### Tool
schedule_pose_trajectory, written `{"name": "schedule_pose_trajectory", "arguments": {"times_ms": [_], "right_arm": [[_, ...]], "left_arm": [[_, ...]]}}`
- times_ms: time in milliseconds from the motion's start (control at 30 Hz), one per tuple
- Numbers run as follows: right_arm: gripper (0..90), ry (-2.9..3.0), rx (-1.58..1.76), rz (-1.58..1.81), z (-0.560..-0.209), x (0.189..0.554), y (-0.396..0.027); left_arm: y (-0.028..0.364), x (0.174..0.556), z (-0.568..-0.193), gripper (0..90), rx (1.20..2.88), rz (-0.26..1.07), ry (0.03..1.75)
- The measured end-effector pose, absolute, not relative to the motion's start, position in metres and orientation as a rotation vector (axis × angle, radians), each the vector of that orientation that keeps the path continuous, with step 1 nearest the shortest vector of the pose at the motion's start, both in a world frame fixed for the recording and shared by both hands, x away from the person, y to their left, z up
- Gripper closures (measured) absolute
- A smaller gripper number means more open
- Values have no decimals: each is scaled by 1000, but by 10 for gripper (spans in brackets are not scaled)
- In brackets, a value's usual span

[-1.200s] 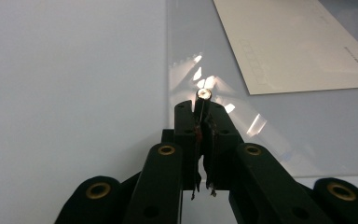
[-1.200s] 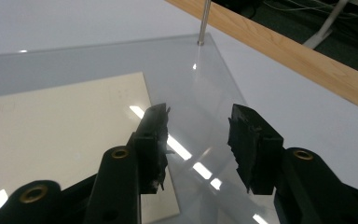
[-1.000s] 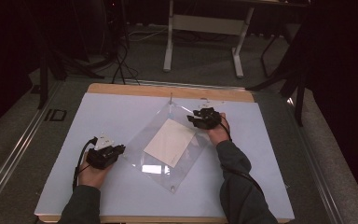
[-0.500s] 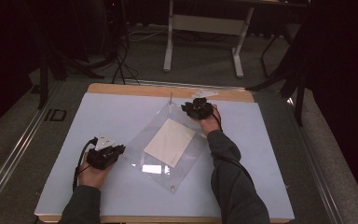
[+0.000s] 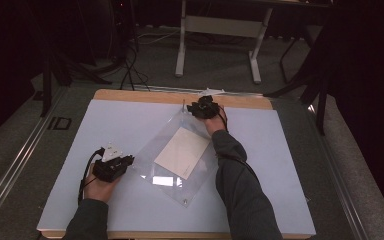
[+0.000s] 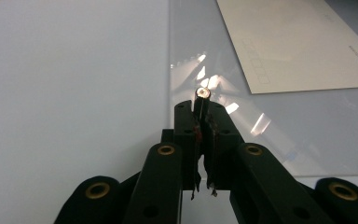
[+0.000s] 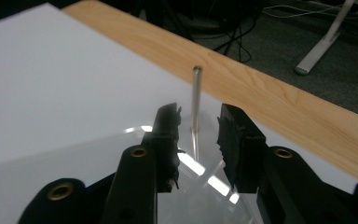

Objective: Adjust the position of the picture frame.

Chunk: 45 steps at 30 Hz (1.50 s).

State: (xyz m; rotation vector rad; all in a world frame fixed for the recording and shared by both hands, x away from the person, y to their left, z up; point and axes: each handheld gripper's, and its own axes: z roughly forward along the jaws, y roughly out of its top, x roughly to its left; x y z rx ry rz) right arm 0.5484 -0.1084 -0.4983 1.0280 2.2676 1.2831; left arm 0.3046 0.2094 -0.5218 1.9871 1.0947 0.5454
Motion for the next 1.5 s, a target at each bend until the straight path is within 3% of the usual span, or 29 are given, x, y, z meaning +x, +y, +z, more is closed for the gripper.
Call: {"name": "schedule_pose_trajectory", "arguments": {"times_ms": [333,767,833,867,1500], "right_arm": [[634,2275,1065,1253,-504,567,-84],[699,2248,1175,1160,-519,580,-73],[841,2280,1142,1129,-519,578,-68],[849,2281,1120,1105,-518,577,-66],[854,2330,1056,1099,-513,564,-82]], "left_arm": [[211,306,-523,843,1976,535,1085],[203,312,-526,801,1989,562,1114],[203,313,-526,827,1978,548,1127],[203,313,-526,832,1975,546,1133],[220,316,-528,827,1849,461,1241]]}}
